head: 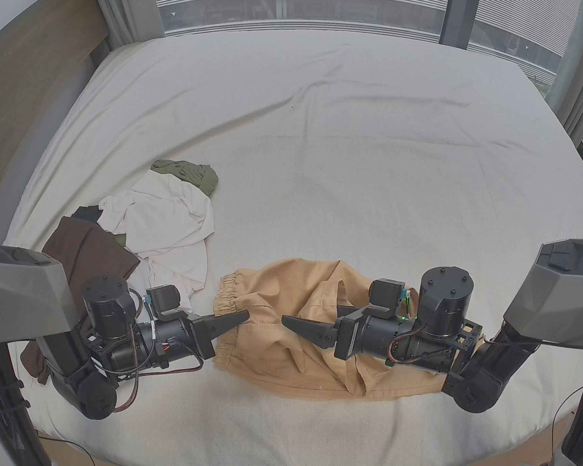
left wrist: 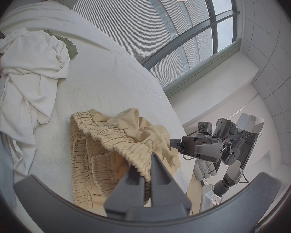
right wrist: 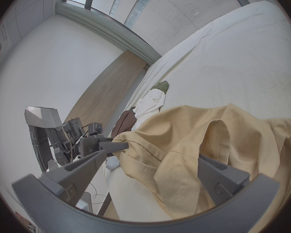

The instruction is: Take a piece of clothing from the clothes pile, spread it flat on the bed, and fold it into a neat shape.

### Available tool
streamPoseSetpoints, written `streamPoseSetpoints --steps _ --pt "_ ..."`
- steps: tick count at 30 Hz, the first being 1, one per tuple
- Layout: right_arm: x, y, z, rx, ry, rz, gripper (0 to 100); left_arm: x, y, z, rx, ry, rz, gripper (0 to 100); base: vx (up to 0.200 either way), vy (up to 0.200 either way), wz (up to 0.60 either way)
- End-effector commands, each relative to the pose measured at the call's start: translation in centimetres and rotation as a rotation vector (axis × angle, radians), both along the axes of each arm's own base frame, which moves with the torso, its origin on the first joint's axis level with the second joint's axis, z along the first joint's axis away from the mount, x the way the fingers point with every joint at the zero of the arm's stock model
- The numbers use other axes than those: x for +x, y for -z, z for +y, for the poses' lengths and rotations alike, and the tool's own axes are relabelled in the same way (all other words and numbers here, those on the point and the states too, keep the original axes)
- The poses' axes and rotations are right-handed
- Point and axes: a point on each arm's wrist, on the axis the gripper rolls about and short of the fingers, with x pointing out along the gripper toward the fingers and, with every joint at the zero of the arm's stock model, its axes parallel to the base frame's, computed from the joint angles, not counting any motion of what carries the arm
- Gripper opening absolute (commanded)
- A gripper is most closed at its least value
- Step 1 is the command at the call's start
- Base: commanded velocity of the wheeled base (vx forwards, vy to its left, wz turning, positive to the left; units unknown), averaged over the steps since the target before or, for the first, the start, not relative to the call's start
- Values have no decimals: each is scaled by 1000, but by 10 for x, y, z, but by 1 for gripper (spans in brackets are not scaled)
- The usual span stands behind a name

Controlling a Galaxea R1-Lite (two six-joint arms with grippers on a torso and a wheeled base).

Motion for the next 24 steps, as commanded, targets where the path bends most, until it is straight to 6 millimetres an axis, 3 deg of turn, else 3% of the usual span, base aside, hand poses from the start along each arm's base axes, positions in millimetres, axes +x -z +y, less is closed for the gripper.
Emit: streamPoseSetpoints --steps 1,14,15,24 --pt "3 10 3 -13 -2 14 100 0 -1 0 -1 0 -3 0 0 0 0" --pt "26 20 18 -6 5 3 100 -1 -1 -1 -1 3 -3 0 0 0 0" --pt "28 20 19 -3 7 0 0 -1 -1 -1 -1 3 -4 0 0 0 0" --pt "31 14 17 15 21 -23 0 0 0 -1 0 5 0 0 0 0 0"
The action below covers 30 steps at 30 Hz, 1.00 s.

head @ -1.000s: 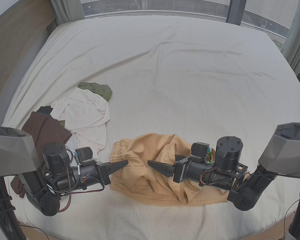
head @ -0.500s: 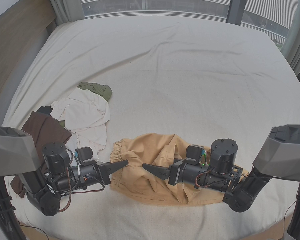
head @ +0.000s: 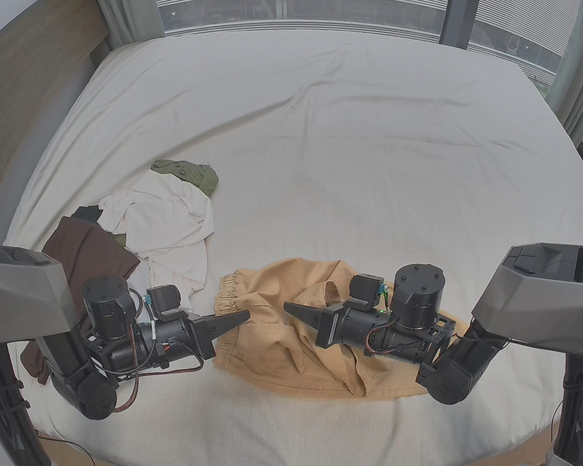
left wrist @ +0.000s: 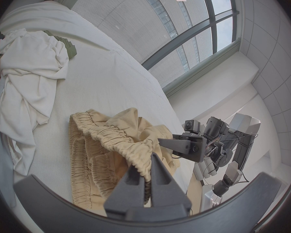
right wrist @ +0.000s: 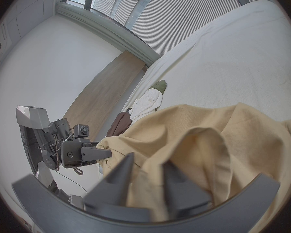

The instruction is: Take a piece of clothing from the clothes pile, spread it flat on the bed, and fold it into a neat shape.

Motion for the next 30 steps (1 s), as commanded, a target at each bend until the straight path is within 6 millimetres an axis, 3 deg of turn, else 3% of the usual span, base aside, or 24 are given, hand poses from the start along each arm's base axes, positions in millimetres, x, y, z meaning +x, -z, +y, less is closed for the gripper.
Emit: streamPoseSetpoints --steps 1,7,21,30 --pt "1 -1 -2 3 8 -4 0 0 1 -1 0 3 2 0 0 0 0" --pt "-5 -18 -12 18 19 -23 0 1 -3 -1 -5 1 -13 0 0 0 0" --pt "-25 -63 -87 74 161 -108 0 8 -20 -2 -35 -15 -86 0 0 0 0" --pt "-15 -68 -114 66 232 -133 0 11 -31 -3 -51 -49 -128 0 0 0 0"
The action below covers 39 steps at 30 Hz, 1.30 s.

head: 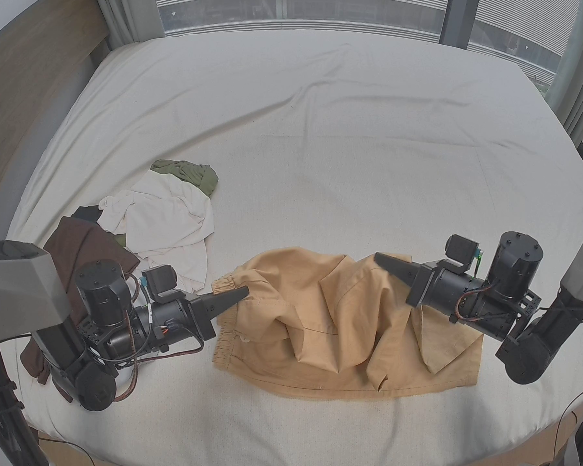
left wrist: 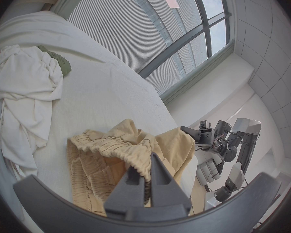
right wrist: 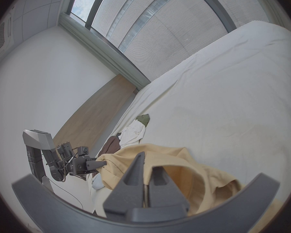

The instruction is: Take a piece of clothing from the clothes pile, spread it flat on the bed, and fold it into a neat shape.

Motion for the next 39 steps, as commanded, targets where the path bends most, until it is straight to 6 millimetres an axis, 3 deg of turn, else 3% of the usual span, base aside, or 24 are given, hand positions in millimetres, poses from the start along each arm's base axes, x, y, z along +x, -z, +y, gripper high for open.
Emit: streamPoseSetpoints --steps 1,12,26,39 --pt "1 -8 -11 8 29 -22 0 1 -8 0 -15 -8 -29 0 0 0 0" --pt "5 -18 -32 20 72 -53 0 12 -19 -2 -66 -83 -49 0 0 0 0" --pt "19 -36 -74 19 193 -72 0 19 -25 -1 -95 -124 -64 0 0 0 0" --pt "26 -40 -85 24 225 -91 0 22 -40 10 -131 -159 -98 0 0 0 0"
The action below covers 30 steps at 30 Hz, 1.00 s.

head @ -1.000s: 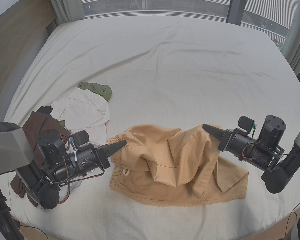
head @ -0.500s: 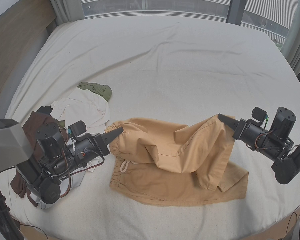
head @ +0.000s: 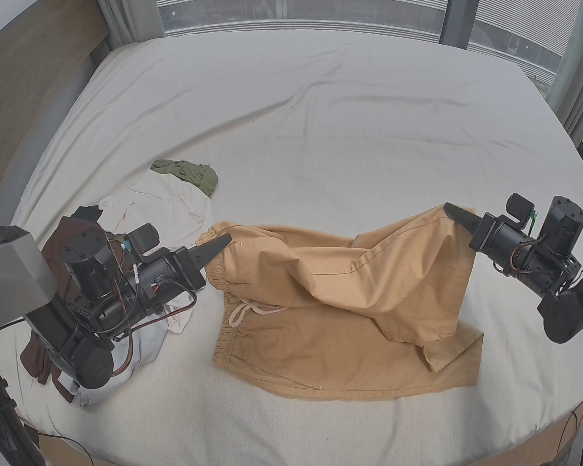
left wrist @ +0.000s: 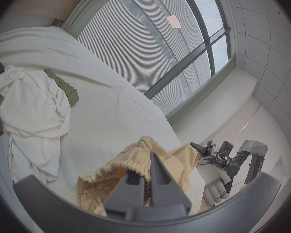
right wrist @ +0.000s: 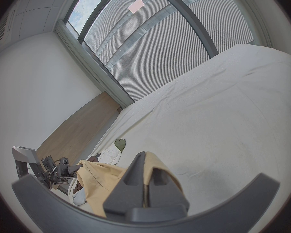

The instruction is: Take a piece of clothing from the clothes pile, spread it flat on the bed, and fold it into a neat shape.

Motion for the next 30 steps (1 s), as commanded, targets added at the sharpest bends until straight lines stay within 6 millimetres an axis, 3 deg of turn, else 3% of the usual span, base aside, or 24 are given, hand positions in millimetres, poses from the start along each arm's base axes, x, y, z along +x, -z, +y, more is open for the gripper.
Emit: streamPoseSetpoints --steps 1,12,30 --pt "2 -2 -6 1 19 -8 0 0 -6 3 -9 -8 -20 0 0 0 0" --pt "8 -10 -27 5 49 -41 0 0 -10 5 -15 -14 -29 0 0 0 0" --pt "7 -34 -44 36 81 -94 0 -2 -6 4 -8 -7 -13 0 0 0 0"
